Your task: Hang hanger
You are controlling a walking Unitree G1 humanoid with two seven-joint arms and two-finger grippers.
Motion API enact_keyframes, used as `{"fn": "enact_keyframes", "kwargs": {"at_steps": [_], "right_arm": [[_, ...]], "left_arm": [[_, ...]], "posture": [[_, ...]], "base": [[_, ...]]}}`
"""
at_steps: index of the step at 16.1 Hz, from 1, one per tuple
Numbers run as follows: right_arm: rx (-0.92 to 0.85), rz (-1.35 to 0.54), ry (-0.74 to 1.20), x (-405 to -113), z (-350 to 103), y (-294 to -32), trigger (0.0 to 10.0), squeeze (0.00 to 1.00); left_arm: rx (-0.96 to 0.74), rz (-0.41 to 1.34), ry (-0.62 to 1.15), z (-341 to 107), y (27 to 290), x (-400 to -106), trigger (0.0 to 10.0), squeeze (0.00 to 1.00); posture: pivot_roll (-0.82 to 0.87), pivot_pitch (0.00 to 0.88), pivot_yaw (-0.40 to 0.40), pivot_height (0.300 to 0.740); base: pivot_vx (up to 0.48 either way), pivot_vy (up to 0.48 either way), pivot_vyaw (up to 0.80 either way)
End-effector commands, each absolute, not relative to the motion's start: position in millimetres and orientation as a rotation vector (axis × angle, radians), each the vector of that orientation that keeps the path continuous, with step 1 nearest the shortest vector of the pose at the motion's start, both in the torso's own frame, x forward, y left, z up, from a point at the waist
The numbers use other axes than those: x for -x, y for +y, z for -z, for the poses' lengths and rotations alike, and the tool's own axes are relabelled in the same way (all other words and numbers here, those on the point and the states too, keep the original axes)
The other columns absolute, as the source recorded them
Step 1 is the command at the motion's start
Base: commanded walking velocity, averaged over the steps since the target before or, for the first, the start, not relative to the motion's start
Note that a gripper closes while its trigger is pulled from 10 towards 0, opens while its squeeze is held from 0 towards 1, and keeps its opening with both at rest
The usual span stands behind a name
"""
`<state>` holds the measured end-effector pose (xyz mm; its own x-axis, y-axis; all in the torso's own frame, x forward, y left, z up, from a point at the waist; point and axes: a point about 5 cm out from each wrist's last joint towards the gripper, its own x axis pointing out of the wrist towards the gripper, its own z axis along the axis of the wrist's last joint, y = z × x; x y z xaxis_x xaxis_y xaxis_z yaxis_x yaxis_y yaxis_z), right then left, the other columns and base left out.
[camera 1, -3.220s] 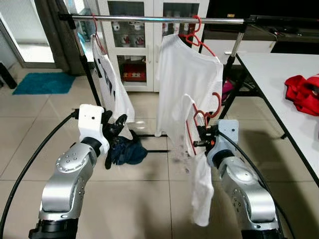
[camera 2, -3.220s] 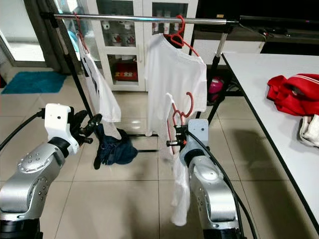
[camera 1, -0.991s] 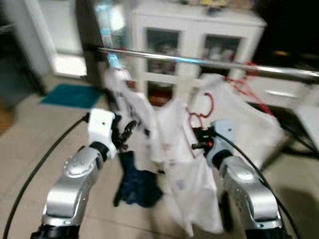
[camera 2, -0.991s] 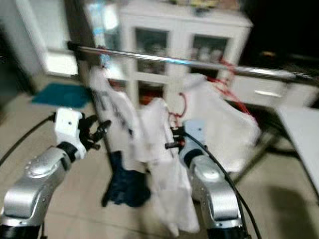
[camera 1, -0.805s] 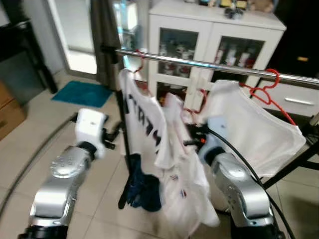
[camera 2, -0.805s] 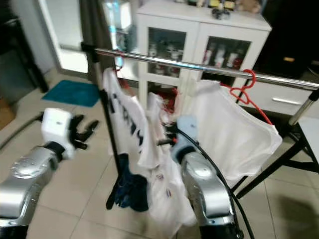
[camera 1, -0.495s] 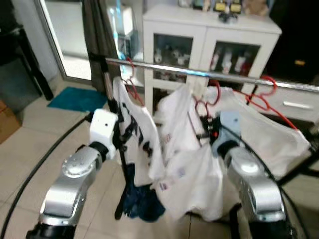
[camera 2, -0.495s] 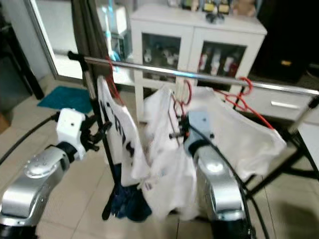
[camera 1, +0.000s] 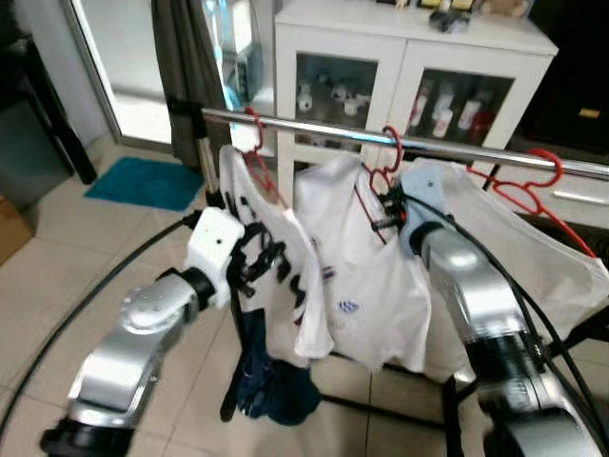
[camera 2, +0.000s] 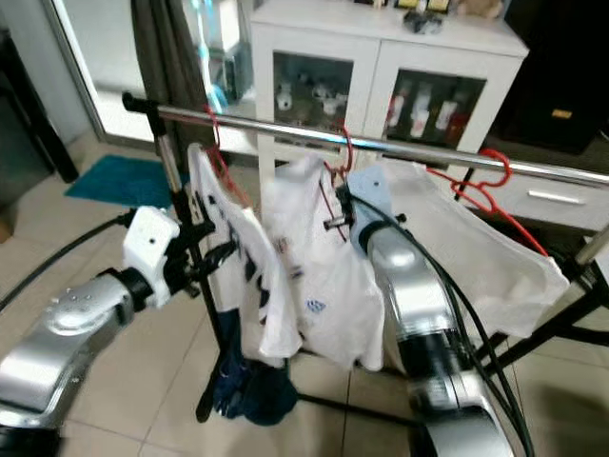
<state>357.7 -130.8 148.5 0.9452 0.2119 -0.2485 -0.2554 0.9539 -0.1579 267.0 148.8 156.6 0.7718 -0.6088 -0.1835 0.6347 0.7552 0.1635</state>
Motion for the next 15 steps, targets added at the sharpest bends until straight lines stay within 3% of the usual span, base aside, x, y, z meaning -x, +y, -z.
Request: {"fn": "enact_keyframes", "kwargs": {"at_steps": [1, 6, 11, 12, 13, 15], "right_arm": [[0.166, -0.216, 0.191, -366.8, -161.3, -132.7, 10.0, 0.00], [0.161, -0.144, 0.295, -398.1, -161.6, -134.6, 10.0, 0.00], [0.180, -0.116, 0.366, -401.4, -154.6, -137.5, 10.0, 0.00], [0.157, -0.122, 0.363, -399.9, -150.1, -138.8, 10.0, 0.72], [0.150, -0.122, 0.353, -400.0, -150.0, -140.0, 10.0, 1.00], [0.116, -0.130, 0.261, -400.7, -156.6, -144.7, 10.0, 1.00]], "left_arm": [[-0.232, 0.751, 0.087, -165.5, 144.6, -262.6, 10.0, 0.00], [-0.274, 0.852, 0.115, -174.3, 156.7, -255.6, 10.0, 0.00], [-0.281, 0.879, 0.132, -173.7, 159.0, -250.0, 10.0, 0.00], [-0.269, 0.882, 0.129, -173.8, 158.3, -249.3, 10.0, 0.00], [-0.264, 0.883, 0.128, -173.8, 158.2, -249.3, 10.0, 0.00], [-0.245, 0.876, 0.110, -173.9, 157.5, -249.1, 10.0, 0.00]], "posture": [[-0.09, 0.000, -0.028, 0.740], [-0.08, 0.000, -0.022, 0.740], [-0.08, 0.000, -0.030, 0.740], [-0.08, 0.000, -0.030, 0.740], [-0.08, 0.000, -0.030, 0.740], [-0.09, 0.000, -0.027, 0.740]], "base": [[0.000, 0.000, 0.00], [0.000, 0.000, 0.00], [0.000, 0.000, 0.00], [0.000, 0.000, 0.00], [0.000, 0.000, 0.00], [0.000, 0.000, 0.00]]}}
